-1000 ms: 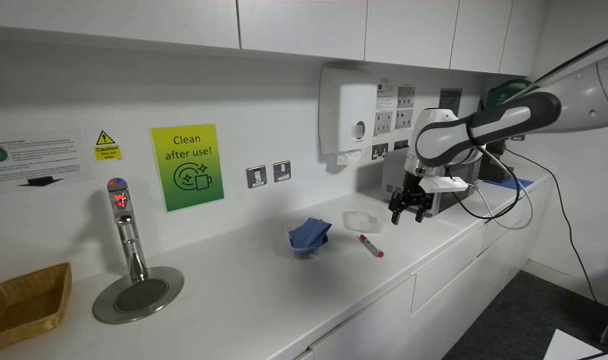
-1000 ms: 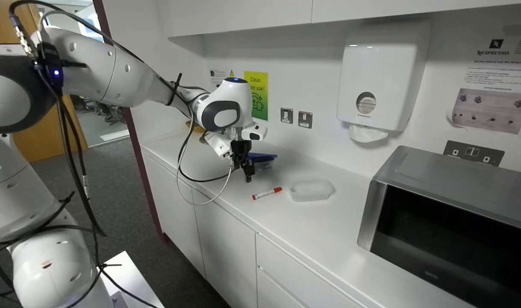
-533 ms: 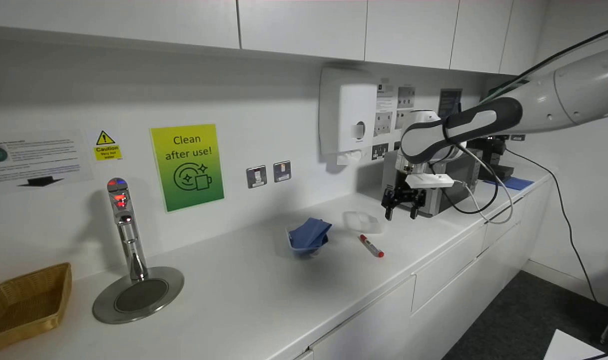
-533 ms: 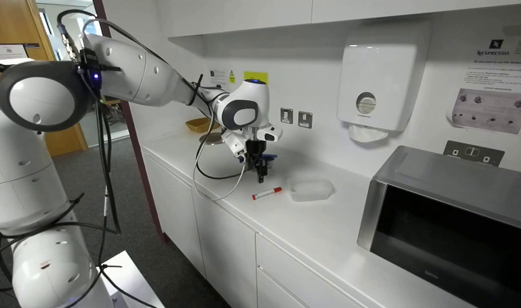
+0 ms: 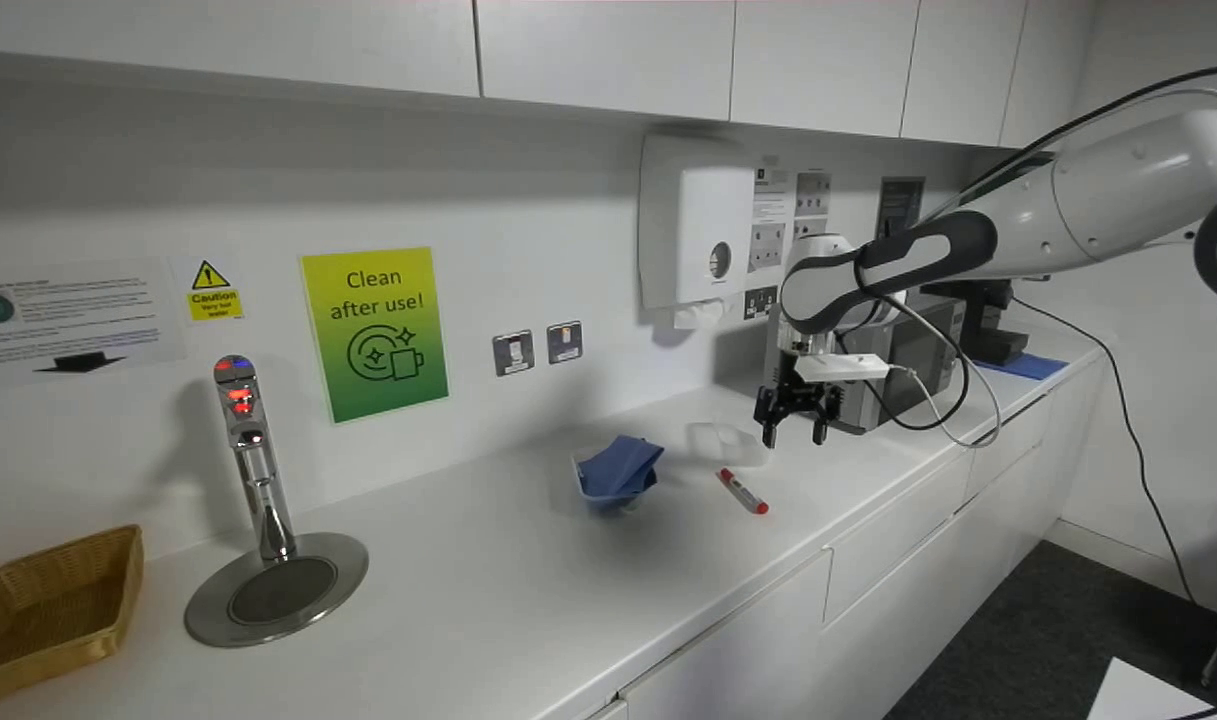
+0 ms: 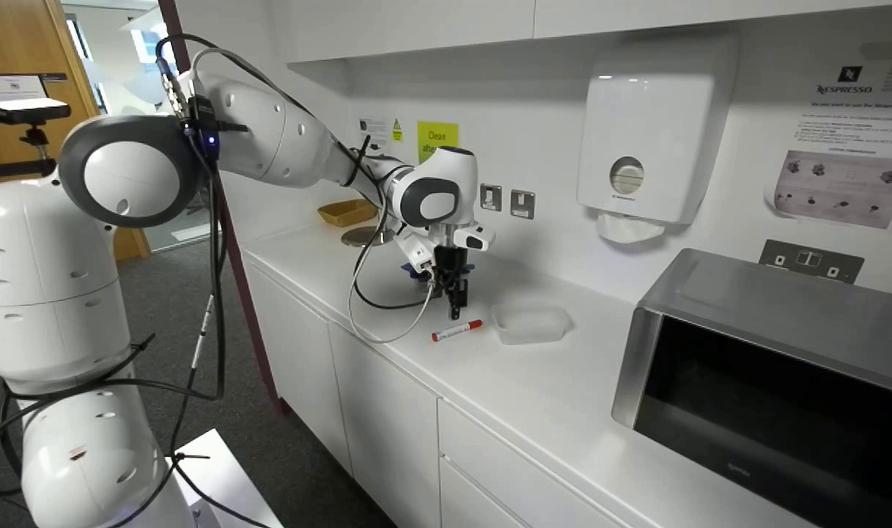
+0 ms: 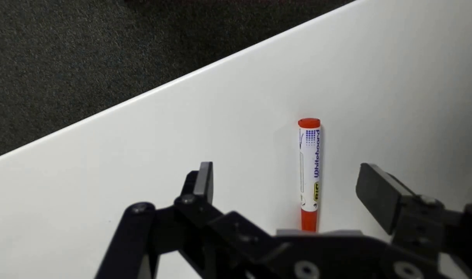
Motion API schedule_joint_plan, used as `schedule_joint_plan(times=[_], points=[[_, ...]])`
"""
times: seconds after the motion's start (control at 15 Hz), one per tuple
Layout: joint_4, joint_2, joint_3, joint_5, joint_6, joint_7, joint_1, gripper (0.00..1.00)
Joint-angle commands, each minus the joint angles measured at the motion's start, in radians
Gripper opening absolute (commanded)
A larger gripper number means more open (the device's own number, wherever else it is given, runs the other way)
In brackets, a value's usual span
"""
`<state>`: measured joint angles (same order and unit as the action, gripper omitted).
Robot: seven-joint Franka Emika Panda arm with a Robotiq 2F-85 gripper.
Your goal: Put the marker in the bowl
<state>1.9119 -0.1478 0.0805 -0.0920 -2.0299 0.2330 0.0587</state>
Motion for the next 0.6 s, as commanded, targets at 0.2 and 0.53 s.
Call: schedule_joint_plan(times=[0.2, 0.53], points=[[-0.006, -0.005, 0.002, 0.000, 0.005, -0.005, 0.005, 1.00], [-0.146, -0.123, 0.011, 0.012, 0.043, 0.030, 0.005, 1.00]])
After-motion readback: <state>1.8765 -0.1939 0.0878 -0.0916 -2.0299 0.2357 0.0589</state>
